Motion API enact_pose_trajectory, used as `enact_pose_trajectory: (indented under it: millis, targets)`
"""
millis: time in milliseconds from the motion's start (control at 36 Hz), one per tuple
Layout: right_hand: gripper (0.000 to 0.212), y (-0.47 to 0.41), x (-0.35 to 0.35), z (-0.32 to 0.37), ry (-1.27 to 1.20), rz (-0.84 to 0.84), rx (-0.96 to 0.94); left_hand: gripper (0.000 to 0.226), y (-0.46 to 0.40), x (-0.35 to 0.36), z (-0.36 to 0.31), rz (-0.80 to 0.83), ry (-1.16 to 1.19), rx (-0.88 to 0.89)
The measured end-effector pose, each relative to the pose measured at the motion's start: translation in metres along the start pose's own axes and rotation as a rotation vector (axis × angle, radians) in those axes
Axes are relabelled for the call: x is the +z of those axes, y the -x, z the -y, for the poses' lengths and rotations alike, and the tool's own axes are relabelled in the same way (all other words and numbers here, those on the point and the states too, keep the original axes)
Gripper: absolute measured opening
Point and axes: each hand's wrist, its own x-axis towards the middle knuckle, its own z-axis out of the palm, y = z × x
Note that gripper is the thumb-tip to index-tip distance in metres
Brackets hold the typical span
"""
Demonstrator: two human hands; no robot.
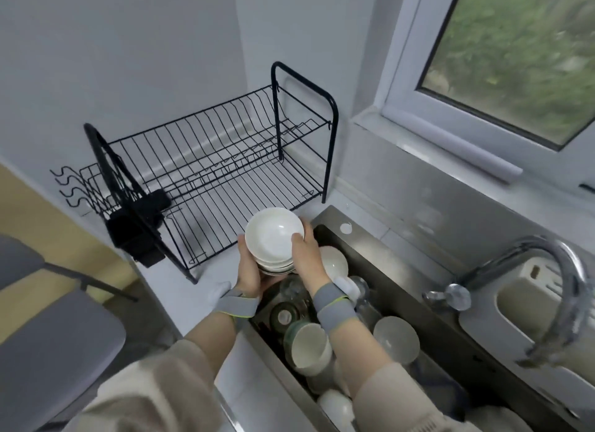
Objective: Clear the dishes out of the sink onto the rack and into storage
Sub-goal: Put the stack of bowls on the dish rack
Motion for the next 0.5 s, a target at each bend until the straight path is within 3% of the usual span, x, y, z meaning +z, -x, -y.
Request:
enact_pose_trajectory:
  millis: [111, 222, 417, 500]
  targets:
    - [0.05, -0.041, 0.003, 0.024, -0.072, -0.043, 0.019, 0.072, -0.033, 0.014, -0.035, -0.018, -0.062, -0.038]
    - [0.048, -0.07, 0.005, 0.04, -0.111, -0.054, 0.0, 0.066, -0.065, 0.023, -0.061, -0.177, -0.236, 0.02]
    - [0.04, -0.13, 0.015, 0.06, -0.096, -0.08, 0.01, 0.048, -0.122, 0.034, -0.095, -0.315, -0.351, 0.084]
    - [0.044, -0.149, 0.018, 0.063, -0.088, -0.087, 0.012, 0.043, -0.14, 0.034, -0.104, -0.341, -0.373, 0.034]
